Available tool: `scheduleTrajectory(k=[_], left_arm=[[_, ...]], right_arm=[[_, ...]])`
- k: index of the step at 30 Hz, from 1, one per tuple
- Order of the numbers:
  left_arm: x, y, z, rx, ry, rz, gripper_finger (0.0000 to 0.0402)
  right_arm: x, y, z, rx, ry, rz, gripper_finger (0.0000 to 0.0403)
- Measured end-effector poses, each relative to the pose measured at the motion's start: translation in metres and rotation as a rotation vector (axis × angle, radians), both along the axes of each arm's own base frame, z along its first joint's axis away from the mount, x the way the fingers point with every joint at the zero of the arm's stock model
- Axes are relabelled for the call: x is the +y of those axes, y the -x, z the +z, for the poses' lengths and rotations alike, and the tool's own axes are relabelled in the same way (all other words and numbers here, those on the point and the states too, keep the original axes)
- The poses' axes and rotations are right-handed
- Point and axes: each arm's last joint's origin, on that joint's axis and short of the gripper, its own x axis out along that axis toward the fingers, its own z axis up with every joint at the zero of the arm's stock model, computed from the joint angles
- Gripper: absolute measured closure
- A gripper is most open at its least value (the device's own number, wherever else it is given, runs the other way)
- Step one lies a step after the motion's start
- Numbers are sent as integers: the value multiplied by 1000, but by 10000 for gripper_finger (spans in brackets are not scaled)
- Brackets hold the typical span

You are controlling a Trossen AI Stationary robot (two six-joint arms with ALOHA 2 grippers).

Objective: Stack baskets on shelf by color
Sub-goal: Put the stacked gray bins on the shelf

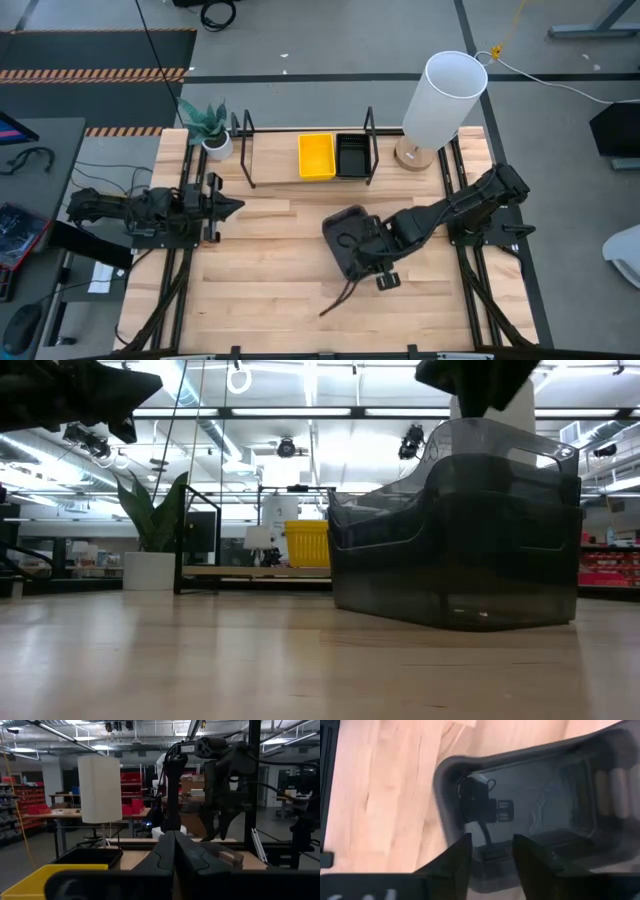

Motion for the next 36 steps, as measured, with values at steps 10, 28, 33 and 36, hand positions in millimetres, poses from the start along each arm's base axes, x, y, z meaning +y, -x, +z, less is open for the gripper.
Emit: scheduleTrajectory(k=[10, 28, 33, 36], left_arm=[[0, -2, -10, 14, 24, -7, 391], [0, -4, -22, 64, 55, -5, 380], [0, -5, -29, 142, 59, -6, 394], [0, -5, -30, 151, 56, -5, 396]], right_arm=[[24, 11, -19, -13, 23, 35, 153], [25, 15, -74, -39, 21, 70, 135], [23, 19, -81, -34, 53, 37, 135], [22, 18, -83, -54, 64, 26, 138]])
